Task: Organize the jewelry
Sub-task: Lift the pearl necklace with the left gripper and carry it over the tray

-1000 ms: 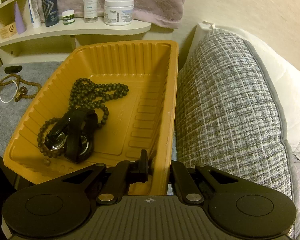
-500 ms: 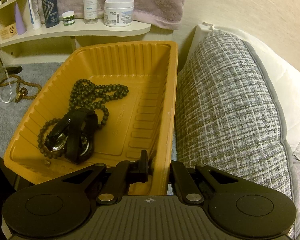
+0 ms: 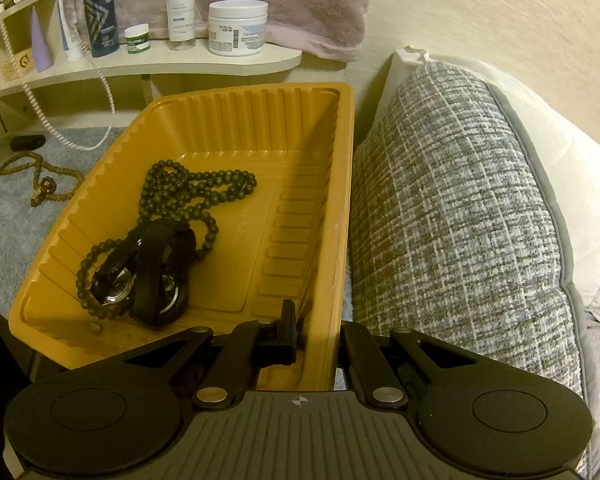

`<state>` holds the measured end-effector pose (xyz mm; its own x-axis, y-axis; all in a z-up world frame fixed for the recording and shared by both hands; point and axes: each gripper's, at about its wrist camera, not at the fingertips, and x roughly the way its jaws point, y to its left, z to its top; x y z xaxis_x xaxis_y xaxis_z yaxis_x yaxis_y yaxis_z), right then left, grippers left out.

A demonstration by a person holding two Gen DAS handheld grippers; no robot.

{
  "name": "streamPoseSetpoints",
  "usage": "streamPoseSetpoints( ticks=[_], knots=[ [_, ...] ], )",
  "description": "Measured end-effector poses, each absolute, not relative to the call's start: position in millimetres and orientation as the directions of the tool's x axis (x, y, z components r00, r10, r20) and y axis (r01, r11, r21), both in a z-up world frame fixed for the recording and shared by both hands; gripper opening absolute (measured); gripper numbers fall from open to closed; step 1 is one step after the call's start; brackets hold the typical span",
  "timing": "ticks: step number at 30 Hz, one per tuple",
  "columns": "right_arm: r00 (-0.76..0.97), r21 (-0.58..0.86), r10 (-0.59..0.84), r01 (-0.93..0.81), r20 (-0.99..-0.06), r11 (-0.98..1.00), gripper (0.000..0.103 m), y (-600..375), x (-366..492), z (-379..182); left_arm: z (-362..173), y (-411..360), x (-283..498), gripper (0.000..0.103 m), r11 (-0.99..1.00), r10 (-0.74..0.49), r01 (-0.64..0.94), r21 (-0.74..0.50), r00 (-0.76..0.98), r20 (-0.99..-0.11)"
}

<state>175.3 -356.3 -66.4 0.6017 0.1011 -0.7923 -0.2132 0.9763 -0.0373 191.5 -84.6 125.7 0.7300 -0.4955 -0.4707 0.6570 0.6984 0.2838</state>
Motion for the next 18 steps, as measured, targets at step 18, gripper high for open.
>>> streamPoseSetpoints(
  ticks=[18],
  knots=[
    [0.602, -0.027, 0.108, -0.21, -0.791, 0.977, 0.004, -357, 175, -67, 102, -171, 190, 0.002, 0.582, -0.625, 0.79, 0.193, 0.586, -0.516]
  ],
)
